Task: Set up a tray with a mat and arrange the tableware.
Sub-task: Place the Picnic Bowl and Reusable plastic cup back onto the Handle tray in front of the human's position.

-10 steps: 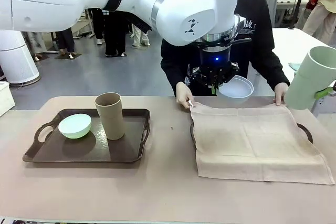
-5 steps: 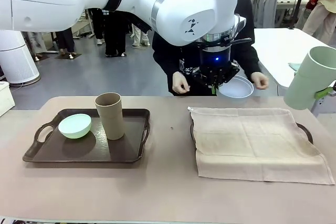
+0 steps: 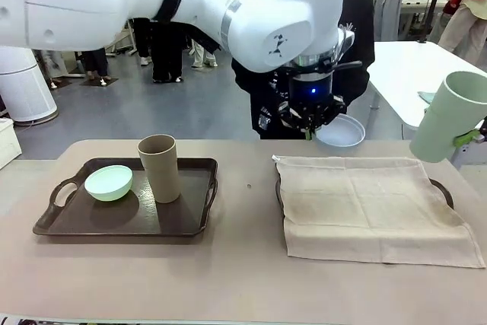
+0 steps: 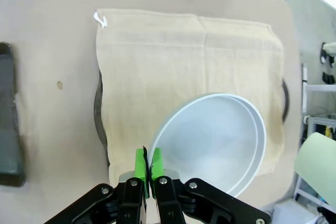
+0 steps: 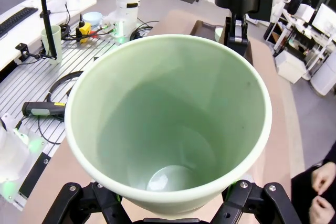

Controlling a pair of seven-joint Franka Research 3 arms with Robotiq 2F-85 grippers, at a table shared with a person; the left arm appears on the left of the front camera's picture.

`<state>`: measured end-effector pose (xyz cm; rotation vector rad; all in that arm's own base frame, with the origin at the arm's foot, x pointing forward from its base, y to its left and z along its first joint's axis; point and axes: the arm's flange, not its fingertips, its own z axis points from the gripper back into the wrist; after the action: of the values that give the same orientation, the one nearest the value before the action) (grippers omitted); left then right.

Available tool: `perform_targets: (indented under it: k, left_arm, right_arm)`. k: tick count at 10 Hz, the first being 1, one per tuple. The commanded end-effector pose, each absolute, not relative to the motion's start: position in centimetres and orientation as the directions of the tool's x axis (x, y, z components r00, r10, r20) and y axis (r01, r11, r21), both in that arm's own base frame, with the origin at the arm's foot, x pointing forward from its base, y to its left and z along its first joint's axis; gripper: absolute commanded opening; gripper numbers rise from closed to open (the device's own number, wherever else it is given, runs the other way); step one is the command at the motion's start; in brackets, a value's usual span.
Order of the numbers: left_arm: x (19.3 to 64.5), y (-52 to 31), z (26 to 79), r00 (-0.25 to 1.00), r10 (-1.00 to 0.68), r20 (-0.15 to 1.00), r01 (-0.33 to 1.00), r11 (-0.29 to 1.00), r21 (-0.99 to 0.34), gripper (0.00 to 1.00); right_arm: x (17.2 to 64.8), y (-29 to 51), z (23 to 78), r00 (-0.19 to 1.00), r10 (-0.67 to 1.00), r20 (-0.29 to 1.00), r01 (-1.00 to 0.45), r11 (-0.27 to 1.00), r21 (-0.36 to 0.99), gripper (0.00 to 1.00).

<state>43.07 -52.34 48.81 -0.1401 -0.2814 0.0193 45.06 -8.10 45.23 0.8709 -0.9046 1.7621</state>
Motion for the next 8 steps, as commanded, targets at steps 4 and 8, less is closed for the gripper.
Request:
perform_targets:
  k: [4,8]
  left_arm:
    - [46.1,-54.3,40.6,0.983,0.023,0.183,-0.002,0.993,-0.115,0.04]
    - [45.9,-53.8,39.2,0.979,0.037,0.202,-0.014,0.994,-0.112,0.04]
  right_arm:
    - [48.8,-5.3,34.9,-0.270,0.473,0.839,-0.930,-0.354,-0.100,0.83]
    - [48.7,-5.0,33.9,-0.234,0.473,0.849,-0.941,-0.330,-0.075,0.83]
